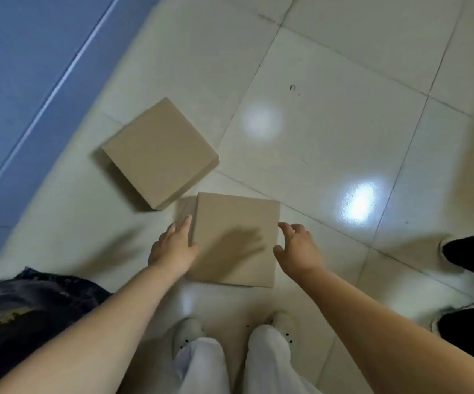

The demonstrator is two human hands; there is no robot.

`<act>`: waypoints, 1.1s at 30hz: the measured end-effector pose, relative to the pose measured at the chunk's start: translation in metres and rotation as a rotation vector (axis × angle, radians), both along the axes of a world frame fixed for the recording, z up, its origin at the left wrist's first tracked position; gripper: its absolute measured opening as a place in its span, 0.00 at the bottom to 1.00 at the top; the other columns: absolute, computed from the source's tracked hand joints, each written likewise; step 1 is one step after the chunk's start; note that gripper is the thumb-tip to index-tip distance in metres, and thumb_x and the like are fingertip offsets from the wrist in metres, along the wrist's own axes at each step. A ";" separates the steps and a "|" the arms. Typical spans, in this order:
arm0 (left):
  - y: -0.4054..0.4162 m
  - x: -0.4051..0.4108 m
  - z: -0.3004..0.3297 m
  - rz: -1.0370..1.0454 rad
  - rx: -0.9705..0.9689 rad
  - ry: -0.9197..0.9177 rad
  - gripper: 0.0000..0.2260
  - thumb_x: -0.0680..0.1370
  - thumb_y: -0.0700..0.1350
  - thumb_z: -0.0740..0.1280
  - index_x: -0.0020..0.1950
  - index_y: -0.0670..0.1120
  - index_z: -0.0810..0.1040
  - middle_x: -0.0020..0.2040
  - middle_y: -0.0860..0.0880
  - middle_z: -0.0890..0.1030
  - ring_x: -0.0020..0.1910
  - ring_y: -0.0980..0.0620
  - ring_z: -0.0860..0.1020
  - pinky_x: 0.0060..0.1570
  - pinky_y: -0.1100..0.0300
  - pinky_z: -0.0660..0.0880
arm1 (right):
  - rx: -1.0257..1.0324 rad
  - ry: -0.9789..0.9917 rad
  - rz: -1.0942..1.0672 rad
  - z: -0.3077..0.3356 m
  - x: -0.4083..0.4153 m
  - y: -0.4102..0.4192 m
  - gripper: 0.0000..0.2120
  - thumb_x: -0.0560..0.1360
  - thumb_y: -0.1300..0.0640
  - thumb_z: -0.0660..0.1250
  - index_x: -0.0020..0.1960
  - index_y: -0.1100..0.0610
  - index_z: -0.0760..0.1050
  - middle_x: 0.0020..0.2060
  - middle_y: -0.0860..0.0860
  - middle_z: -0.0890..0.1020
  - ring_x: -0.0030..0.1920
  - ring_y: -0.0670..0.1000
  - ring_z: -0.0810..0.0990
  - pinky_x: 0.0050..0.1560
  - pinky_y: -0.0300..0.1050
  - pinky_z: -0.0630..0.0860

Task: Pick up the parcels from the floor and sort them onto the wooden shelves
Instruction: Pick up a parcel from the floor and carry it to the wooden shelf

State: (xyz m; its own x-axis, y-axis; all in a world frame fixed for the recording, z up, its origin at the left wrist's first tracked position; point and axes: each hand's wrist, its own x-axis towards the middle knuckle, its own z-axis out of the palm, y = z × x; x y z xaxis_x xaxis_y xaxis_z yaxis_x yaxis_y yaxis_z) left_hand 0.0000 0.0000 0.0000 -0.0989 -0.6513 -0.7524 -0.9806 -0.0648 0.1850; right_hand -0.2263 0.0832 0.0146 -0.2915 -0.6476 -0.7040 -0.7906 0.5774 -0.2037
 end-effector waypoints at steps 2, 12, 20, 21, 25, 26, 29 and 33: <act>-0.001 -0.002 -0.021 0.013 0.042 -0.004 0.31 0.76 0.51 0.59 0.76 0.54 0.48 0.76 0.47 0.57 0.71 0.44 0.61 0.66 0.49 0.64 | 0.030 -0.053 -0.079 -0.023 0.000 0.000 0.28 0.76 0.56 0.59 0.74 0.52 0.56 0.68 0.56 0.66 0.65 0.58 0.67 0.61 0.54 0.72; -0.005 -0.024 -0.085 0.554 0.203 0.204 0.35 0.76 0.43 0.65 0.77 0.46 0.47 0.73 0.44 0.65 0.68 0.44 0.68 0.59 0.59 0.66 | 0.129 -0.345 -0.722 -0.105 0.004 -0.004 0.20 0.71 0.61 0.59 0.62 0.60 0.62 0.57 0.58 0.74 0.52 0.59 0.74 0.54 0.54 0.74; -0.006 -0.031 -0.059 0.703 0.240 0.282 0.34 0.77 0.41 0.63 0.76 0.45 0.47 0.73 0.44 0.64 0.68 0.45 0.68 0.53 0.62 0.64 | 0.114 -0.494 -0.870 -0.083 0.002 -0.007 0.20 0.72 0.64 0.57 0.64 0.59 0.64 0.53 0.57 0.75 0.50 0.57 0.73 0.37 0.43 0.68; -0.007 -0.033 -0.049 0.705 0.237 0.292 0.34 0.77 0.41 0.64 0.76 0.45 0.47 0.73 0.44 0.63 0.68 0.45 0.67 0.54 0.62 0.64 | 0.106 -0.496 -0.866 -0.074 -0.001 -0.007 0.20 0.72 0.64 0.56 0.64 0.58 0.64 0.53 0.56 0.74 0.50 0.57 0.73 0.36 0.43 0.67; -0.014 -0.040 0.004 0.711 0.229 0.334 0.35 0.76 0.41 0.64 0.76 0.46 0.45 0.73 0.44 0.65 0.66 0.45 0.70 0.54 0.61 0.65 | 0.053 -0.496 -0.860 -0.021 -0.013 -0.011 0.20 0.72 0.66 0.54 0.63 0.58 0.65 0.48 0.54 0.74 0.48 0.56 0.73 0.35 0.42 0.67; -0.016 -0.043 0.022 0.708 0.223 0.345 0.35 0.76 0.41 0.64 0.76 0.46 0.46 0.73 0.44 0.65 0.65 0.45 0.70 0.53 0.61 0.65 | 0.036 -0.489 -0.859 -0.005 -0.016 -0.012 0.19 0.72 0.66 0.53 0.63 0.58 0.65 0.45 0.53 0.73 0.48 0.56 0.72 0.34 0.42 0.66; -0.023 -0.055 0.079 0.707 0.224 0.388 0.33 0.77 0.41 0.62 0.76 0.47 0.46 0.73 0.45 0.64 0.66 0.45 0.69 0.52 0.62 0.64 | -0.027 -0.452 -0.874 0.051 -0.026 -0.016 0.19 0.73 0.67 0.51 0.62 0.58 0.66 0.40 0.49 0.72 0.47 0.56 0.72 0.39 0.44 0.68; -0.034 -0.074 0.174 0.732 0.240 0.490 0.29 0.80 0.38 0.58 0.76 0.47 0.47 0.73 0.45 0.64 0.66 0.46 0.70 0.51 0.63 0.64 | -0.127 -0.436 -0.918 0.142 -0.042 -0.020 0.24 0.73 0.69 0.50 0.68 0.56 0.64 0.43 0.50 0.74 0.47 0.56 0.71 0.44 0.46 0.70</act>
